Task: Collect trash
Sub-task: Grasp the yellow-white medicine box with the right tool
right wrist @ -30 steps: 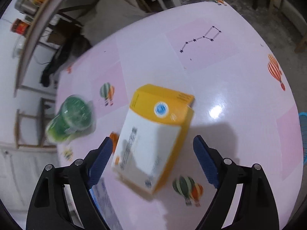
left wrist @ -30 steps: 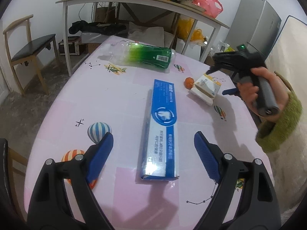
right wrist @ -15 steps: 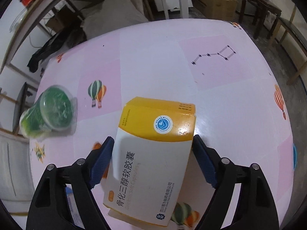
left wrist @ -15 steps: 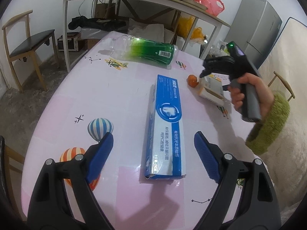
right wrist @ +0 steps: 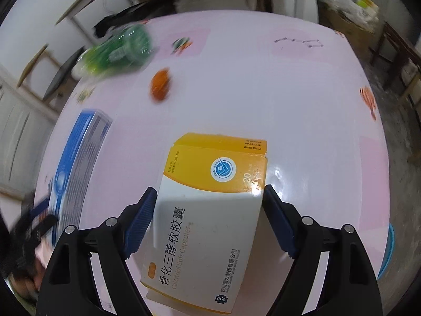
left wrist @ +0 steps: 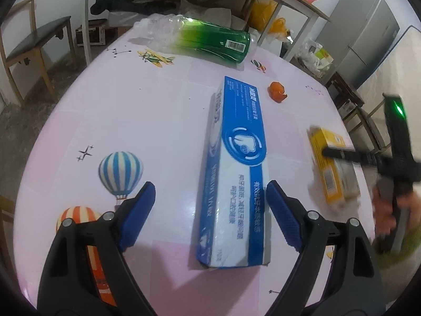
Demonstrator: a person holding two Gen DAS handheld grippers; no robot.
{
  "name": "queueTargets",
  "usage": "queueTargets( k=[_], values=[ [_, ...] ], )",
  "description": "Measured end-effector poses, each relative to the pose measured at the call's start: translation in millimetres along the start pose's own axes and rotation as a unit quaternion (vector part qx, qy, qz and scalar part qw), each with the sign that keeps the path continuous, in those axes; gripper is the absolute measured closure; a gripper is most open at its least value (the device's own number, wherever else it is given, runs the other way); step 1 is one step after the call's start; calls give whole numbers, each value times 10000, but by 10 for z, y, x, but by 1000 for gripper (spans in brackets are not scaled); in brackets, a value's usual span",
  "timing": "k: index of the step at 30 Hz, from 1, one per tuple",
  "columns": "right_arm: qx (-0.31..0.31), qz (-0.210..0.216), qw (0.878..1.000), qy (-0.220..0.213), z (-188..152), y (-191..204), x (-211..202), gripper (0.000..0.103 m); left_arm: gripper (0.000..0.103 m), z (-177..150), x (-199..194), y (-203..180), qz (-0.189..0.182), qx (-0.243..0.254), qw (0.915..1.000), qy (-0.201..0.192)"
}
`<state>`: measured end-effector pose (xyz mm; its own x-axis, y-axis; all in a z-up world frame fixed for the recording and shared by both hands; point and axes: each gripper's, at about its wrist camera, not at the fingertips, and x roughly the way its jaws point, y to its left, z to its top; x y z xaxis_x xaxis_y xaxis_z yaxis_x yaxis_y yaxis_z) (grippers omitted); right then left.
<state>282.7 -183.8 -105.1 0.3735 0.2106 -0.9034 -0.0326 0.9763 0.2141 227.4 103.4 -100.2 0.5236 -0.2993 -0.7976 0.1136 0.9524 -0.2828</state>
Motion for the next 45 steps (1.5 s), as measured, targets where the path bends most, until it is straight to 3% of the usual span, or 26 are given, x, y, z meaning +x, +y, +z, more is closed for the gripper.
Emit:
queueTargets(
  k=[7, 12, 24, 36, 37, 39, 45],
  values=[
    [-230, 157, 9996, -34, -362, 53, -147, 24, 31, 8, 65, -164, 25, 132, 9997, 194],
    [-335, 185, 9993, 21, -429, 52, -178, 22, 52, 5, 125, -204, 192, 20, 9995, 268],
    [-538, 259, 9982, 115, -538, 96, -203, 22, 53, -145, 38, -318, 387, -21, 9989, 268],
    [-758, 262, 9961, 372, -895, 164, -363, 22, 52, -705, -332, -414, 44, -171, 9975, 681],
    [-727, 254, 9964, 359, -917, 154, -377, 22, 52, -715, -354, -423, 31, -179, 9977, 652],
    [-648, 255, 9970, 334, -937, 128, -395, 22, 40, -693, -372, -456, 58, -105, 9983, 572],
    [-640, 159, 9973, 308, -946, 121, -416, 18, 36, -530, -258, -635, 356, 445, 9975, 426]
  ],
)
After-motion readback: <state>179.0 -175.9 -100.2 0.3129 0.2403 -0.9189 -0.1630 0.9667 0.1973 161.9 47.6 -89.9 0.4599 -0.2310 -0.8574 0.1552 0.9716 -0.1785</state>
